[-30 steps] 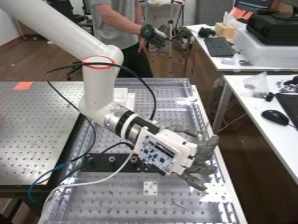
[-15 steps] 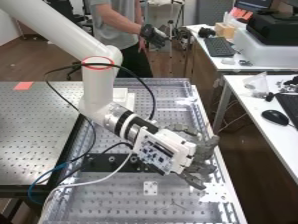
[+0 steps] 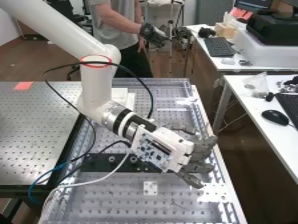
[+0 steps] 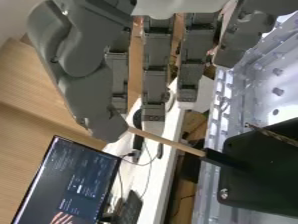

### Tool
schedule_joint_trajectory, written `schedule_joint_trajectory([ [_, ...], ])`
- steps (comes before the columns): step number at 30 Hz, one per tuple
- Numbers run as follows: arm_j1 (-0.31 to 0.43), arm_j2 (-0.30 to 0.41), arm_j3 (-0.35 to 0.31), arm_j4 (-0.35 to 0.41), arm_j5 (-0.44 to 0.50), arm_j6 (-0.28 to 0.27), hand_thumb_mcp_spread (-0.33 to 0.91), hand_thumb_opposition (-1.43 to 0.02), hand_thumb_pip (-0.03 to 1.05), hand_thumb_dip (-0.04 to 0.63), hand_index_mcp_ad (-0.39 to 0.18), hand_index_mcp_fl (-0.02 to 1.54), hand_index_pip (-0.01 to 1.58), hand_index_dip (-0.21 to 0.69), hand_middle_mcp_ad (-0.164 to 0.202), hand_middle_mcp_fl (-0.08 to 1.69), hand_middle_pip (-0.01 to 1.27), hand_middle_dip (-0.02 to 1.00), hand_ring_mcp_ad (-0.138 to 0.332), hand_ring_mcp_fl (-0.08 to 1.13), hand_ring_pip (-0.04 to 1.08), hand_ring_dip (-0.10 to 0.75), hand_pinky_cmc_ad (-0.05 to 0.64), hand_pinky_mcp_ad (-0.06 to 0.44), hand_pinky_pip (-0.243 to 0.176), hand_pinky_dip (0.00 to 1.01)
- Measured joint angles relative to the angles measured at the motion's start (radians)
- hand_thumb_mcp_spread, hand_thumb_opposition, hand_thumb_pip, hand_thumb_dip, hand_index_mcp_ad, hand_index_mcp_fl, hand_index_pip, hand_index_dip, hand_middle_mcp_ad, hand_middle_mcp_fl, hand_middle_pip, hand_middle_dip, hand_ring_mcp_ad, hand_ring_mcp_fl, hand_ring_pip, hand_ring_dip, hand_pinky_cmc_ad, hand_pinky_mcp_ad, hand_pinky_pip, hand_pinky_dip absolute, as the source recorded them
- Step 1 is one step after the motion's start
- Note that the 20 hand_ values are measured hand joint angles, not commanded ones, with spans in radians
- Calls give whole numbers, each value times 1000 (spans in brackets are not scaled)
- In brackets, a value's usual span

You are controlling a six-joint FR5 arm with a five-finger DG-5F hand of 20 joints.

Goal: Grab the chopstick and place it in the clear container

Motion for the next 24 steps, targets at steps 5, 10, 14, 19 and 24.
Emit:
schedule_joint_trajectory([
  [5, 4, 0, 5, -1, -4, -4, 536, -836, 658, 305, -218, 337, 1072, 65, -28, 641, 557, 695, 70, 457, 94, 494, 278, 199, -49, 180],
  [10, 6, -2, 7, -5, -13, -8, 531, -819, 658, 305, -218, 333, 1103, 47, -28, 641, 572, 695, 70, 457, 94, 494, 278, 202, -45, 180],
  [14, 5, -4, 7, -6, -10, -10, 518, -813, 658, 290, -206, 290, 1124, 37, -21, 607, 583, 682, 72, 457, 93, 494, 278, 202, -49, 180],
  [19, 6, -7, 13, -11, -2, -14, 515, -805, 658, 290, -202, 258, 1127, 37, -19, 593, 600, 682, 72, 443, 93, 494, 271, 202, -45, 180],
  [24, 6, -12, 19, -13, 2, -15, 515, -805, 658, 290, -202, 278, 1124, 37, -19, 588, 604, 684, 72, 443, 93, 494, 269, 202, -45, 180],
])
